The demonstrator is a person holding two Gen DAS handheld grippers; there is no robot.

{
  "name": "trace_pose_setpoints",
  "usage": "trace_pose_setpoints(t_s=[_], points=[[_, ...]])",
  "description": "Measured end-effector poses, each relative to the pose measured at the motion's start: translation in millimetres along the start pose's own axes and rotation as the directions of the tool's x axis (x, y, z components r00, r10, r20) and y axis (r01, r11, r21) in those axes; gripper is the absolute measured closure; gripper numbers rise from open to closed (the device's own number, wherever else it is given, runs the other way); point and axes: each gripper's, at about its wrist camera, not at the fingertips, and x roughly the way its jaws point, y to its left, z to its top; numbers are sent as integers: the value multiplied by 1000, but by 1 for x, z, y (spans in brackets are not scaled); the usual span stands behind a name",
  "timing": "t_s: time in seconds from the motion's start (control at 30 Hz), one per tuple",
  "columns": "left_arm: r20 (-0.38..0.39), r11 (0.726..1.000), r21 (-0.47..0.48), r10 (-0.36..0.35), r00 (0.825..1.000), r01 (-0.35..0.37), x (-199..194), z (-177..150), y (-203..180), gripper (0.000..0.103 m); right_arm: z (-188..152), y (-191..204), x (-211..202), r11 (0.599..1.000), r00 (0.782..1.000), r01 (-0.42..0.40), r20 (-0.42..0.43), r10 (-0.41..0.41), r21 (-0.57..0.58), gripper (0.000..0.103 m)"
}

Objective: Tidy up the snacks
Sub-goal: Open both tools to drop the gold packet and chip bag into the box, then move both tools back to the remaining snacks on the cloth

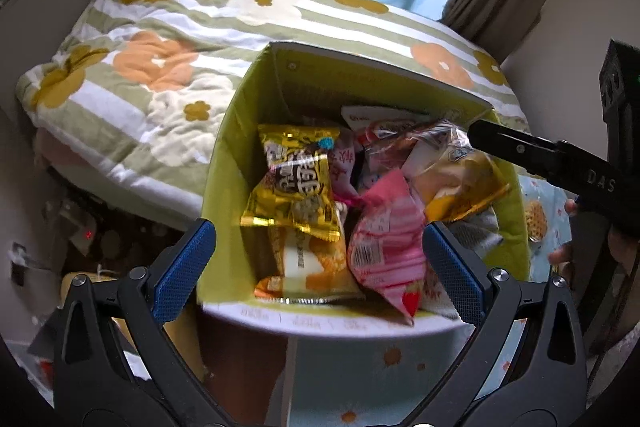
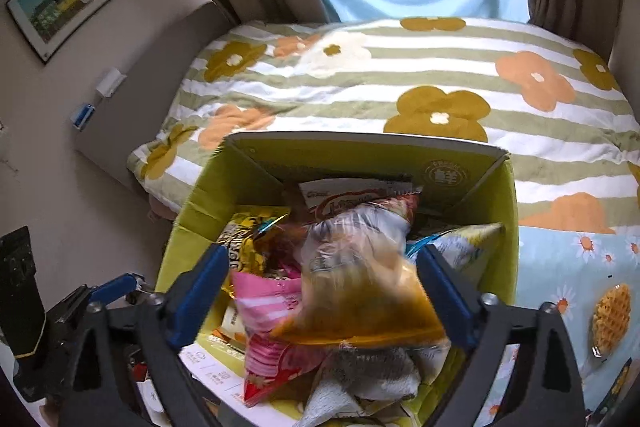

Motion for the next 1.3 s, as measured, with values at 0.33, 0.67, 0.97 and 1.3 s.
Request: trace_pose_setpoints(t_s=[0.33,0.67,0.97,1.3], points=[[32,999,31,-28,999,27,-19,-22,-10,1,-33,8,-32,999,998,33,62,-31,-34,8],[42,984,146,-110,993,103,-23,-31,-58,1,-56,-10,-79,987,981,158,105,-160,29,8],[-2,949,257,-190,982,184,-18,-48,-142,1,-89,-77,-153,965,953,213,183,-240,156,8],[-76,939,268,-201,977,215,-2,-93,-263,1,-134,-193,-222,935,941,265,148,-304,236,8]])
